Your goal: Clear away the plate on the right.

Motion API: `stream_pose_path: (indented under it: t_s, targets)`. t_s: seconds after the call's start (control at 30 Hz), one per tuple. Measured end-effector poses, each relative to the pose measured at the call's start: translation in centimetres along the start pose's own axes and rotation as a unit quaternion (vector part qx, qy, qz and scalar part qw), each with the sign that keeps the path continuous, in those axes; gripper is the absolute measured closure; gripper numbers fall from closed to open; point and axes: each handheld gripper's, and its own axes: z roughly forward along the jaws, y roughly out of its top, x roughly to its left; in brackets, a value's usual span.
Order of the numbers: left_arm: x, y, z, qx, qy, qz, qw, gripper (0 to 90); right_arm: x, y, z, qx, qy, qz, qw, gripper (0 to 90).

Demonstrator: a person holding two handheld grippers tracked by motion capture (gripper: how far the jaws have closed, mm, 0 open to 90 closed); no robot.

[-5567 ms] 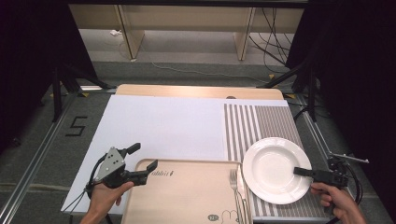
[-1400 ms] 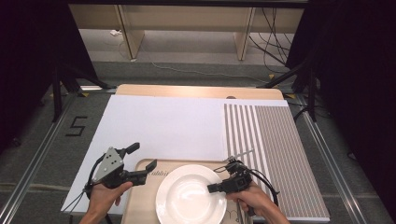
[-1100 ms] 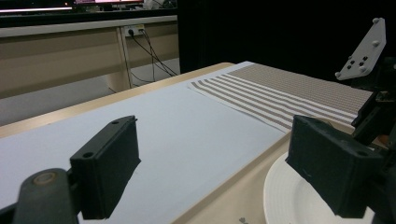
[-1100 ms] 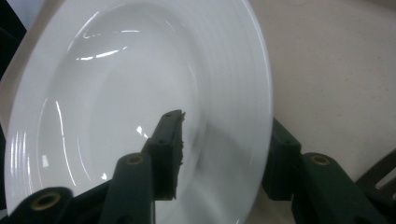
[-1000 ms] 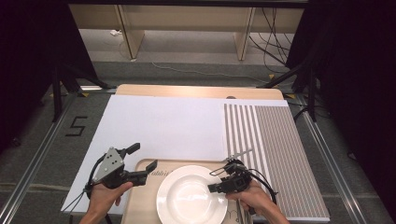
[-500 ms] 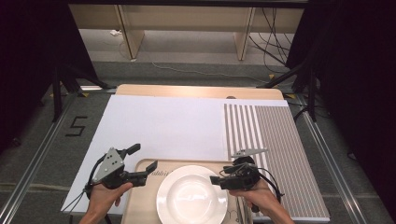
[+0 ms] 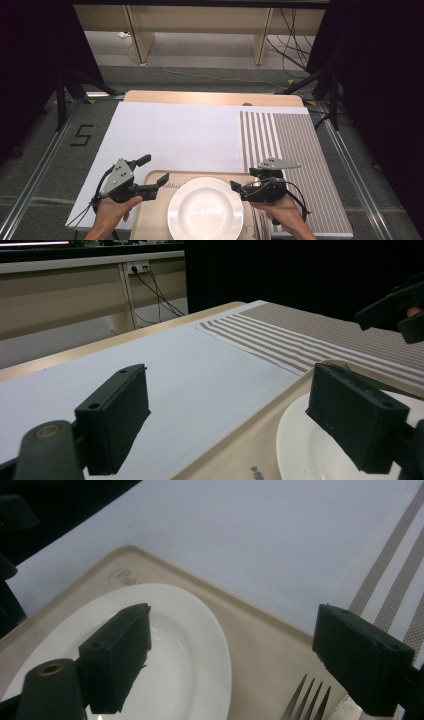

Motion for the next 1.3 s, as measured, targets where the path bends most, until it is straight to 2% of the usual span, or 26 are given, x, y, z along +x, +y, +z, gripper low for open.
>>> stream_pose_path:
  t_s: [0.1, 0.13, 0.2, 0.33, 0.37, 0.4, 0.53, 0.57, 0.67, 0.73, 0.77, 0.8, 0.83, 0.87, 0.97, 1.0, 1.13, 1.2, 1.23, 1.3]
  targets:
    - [0.0, 0.0, 0.0, 0.001, 0.000, -0.001, 1.0000, 15.9, 0.3, 0.1, -0.5, -0.009, -0.011, -0.007, 0.9999, 16.6]
    - [0.0, 0.0, 0.0, 0.002, 0.000, -0.001, 1.0000, 15.9, 0.3, 0.0, -0.5, -0.023, -0.011, -0.014, 0.9996, 16.6]
    - [0.0, 0.0, 0.0, 0.004, 0.001, -0.001, 1.0000, 15.9, 0.4, 0.0, -0.6, -0.034, -0.013, -0.020, 0.9991, 16.3]
    - [0.0, -0.1, 0.1, 0.008, -0.002, 0.001, 1.0000, 15.9, 0.7, 0.0, -1.1, -0.035, -0.017, -0.021, 0.9990, 15.8]
    - [0.0, -0.1, 0.1, 0.009, -0.002, -0.004, 1.0000, 15.9, 0.7, 0.0, -1.1, -0.042, -0.019, -0.028, 0.9985, 15.8]
    - [0.1, -0.1, 0.1, 0.007, -0.003, -0.007, 0.9999, 15.9, 0.8, 0.0, -1.2, -0.047, -0.019, -0.024, 0.9984, 15.7]
    - [0.2, -0.2, 0.1, 0.008, -0.001, -0.009, 0.9999, 15.8, 0.8, -0.1, -1.4, -0.071, -0.035, -0.040, 0.9960, 15.7]
    - [0.2, -0.2, 0.1, 0.008, -0.001, -0.008, 0.9999, 15.9, 0.9, -0.1, -1.6, -0.060, -0.035, -0.036, 0.9970, 15.6]
    - [0.1, -0.2, 0.1, 0.009, -0.001, -0.006, 0.9999, 15.9, 1.0, -0.2, -1.9, -0.066, -0.037, -0.037, 0.9964, 15.6]
    - [0.2, -0.2, 0.1, 0.010, -0.002, -0.005, 0.9999, 15.9, 0.9, -0.3, -2.0, -0.081, -0.044, -0.042, 0.9949, 15.6]
    - [0.2, -0.2, 0.1, 0.009, -0.001, -0.006, 0.9999, 15.9, 0.9, -0.3, -2.1, -0.088, -0.044, -0.037, 0.9944, 15.6]
    - [0.2, -0.2, 0.1, 0.009, -0.001, -0.008, 0.9999, 15.8, 0.9, -0.3, -2.3, -0.084, -0.045, -0.033, 0.9949, 15.6]
    - [0.2, -0.2, 0.1, 0.009, -0.001, -0.008, 0.9999, 15.9, 0.8, -0.4, -2.2, -0.100, -0.046, -0.035, 0.9933, 15.6]
    - [0.2, -0.2, 0.1, 0.009, -0.001, -0.008, 0.9999, 15.9, 0.8, -0.4, -2.5, -0.091, -0.050, -0.031, 0.9941, 15.7]
    - [0.1, -0.2, 0.1, 0.009, -0.002, -0.007, 0.9999, 15.9, 0.5, -0.6, -2.8, -0.102, -0.050, -0.027, 0.9931, 15.7]
    - [0.1, -0.2, 0.0, 0.010, -0.001, -0.005, 0.9999, 15.8, 0.6, -0.7, -3.0, -0.096, -0.048, -0.023, 0.9939, 15.7]
    - [0.1, -0.2, 0.0, 0.009, -0.002, -0.005, 0.9999, 15.8, 0.3, -1.0, -3.2, -0.100, -0.058, -0.028, 0.9930, 15.7]
    - [0.1, -0.2, 0.0, 0.009, -0.002, -0.004, 0.9999, 15.8, 0.3, -1.2, -3.4, -0.101, -0.051, -0.021, 0.9934, 15.7]
    - [0.1, -0.2, -0.1, 0.009, -0.002, -0.004, 1.0000, 15.8, 0.3, -1.2, -3.5, -0.108, -0.055, -0.027, 0.9922, 15.7]
    - [0.1, -0.2, -0.1, 0.009, -0.001, -0.005, 0.9999, 15.8, 0.4, -1.3, -3.8, -0.102, -0.053, -0.021, 0.9932, 15.7]
